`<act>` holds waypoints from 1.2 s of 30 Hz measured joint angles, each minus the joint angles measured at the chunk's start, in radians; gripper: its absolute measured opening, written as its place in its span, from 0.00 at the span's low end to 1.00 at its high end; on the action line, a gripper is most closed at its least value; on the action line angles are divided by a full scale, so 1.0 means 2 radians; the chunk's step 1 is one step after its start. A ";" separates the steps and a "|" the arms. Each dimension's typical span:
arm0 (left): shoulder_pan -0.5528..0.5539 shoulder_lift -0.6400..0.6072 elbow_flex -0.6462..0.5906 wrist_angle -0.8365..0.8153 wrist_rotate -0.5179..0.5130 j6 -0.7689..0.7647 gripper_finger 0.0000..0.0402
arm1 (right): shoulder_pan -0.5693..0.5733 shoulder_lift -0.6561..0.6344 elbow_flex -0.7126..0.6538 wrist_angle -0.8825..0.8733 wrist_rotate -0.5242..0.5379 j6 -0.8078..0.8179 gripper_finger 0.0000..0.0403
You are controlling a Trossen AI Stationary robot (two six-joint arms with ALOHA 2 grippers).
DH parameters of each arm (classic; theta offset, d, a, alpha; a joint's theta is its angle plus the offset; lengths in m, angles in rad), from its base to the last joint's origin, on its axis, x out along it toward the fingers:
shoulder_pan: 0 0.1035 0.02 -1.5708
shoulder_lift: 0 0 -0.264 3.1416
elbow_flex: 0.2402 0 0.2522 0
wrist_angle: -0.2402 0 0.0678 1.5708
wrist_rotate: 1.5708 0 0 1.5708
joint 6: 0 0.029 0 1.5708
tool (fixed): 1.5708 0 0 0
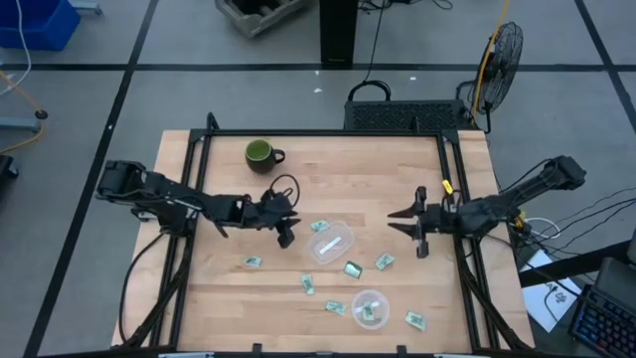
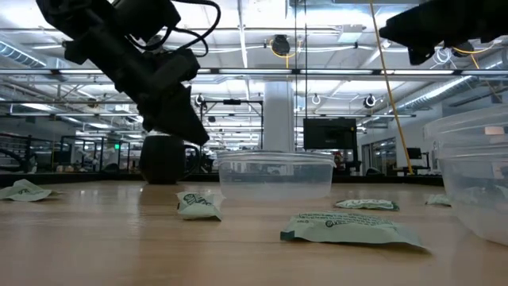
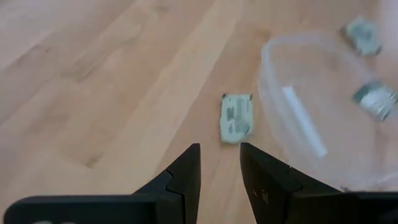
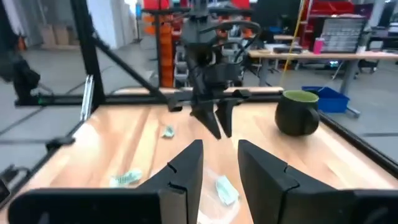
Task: Pick and place Stevia / Truvia into bins
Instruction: Put the stevia packet into the top transparent container
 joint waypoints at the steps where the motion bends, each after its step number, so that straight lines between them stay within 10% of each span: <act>1: 0.000 0.001 0.000 -0.004 0.000 0.011 0.29 | 0.000 0.004 0.000 -0.001 -0.004 -0.005 0.24; 36: -0.018 0.158 0.000 0.187 0.003 0.279 0.29 | 0.000 0.035 0.000 0.046 -0.027 -0.022 0.24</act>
